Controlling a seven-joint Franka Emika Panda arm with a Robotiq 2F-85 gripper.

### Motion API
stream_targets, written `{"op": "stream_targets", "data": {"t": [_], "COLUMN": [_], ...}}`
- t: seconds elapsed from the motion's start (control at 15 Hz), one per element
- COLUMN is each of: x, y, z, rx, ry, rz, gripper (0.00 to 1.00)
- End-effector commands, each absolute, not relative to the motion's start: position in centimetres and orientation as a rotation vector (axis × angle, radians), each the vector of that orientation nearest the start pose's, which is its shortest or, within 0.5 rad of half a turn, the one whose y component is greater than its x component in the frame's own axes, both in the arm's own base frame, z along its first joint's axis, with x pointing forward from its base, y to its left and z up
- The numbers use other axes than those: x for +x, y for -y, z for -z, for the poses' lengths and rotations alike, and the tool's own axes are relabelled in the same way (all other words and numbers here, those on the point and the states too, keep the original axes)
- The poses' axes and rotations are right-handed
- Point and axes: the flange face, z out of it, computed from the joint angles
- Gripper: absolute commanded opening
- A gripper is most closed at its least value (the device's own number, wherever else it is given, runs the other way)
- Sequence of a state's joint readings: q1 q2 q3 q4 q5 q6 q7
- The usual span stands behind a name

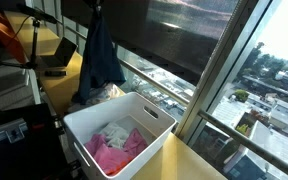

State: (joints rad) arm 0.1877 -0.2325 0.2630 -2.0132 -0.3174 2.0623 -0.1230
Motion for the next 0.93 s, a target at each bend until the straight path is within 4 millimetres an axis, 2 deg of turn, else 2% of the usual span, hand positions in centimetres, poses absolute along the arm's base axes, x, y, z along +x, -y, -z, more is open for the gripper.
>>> {"op": "stream_targets", "data": {"t": [0.0, 0.13, 0.33, 0.53, 0.87], "x": [44.6, 43.4, 42.0, 41.8, 44.0], "y": [-24.5, -25.8, -27.4, -28.2, -28.8], "z": [-52.0, -48.6, -44.8, -42.6, -41.1], "rx": [-3.184, -3.182, -3.175, -3.169, -3.156], "ry": [1.195, 1.239, 1.296, 1.33, 1.332], "rz": [0.439, 0.368, 0.278, 0.203, 0.129], "gripper": [0.01, 0.01, 0.01, 0.01, 0.01]}}
